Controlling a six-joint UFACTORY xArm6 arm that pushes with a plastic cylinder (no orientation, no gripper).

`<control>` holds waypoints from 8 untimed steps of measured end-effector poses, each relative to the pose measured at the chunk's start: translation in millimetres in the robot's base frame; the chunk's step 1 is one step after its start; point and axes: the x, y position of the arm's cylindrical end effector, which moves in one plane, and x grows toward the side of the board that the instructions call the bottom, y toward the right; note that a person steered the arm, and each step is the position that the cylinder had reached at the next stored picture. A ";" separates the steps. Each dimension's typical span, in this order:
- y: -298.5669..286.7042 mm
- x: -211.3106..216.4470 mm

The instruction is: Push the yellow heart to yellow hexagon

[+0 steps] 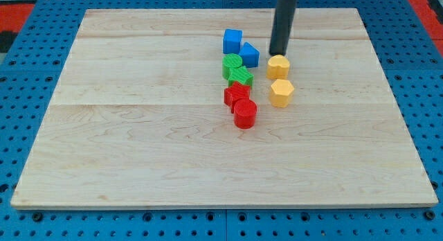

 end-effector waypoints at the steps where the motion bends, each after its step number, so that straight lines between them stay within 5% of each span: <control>1: -24.9 3.8; 3: -24.3 3.6; 5: 41.0 -17.5; 8: 71.1 28.9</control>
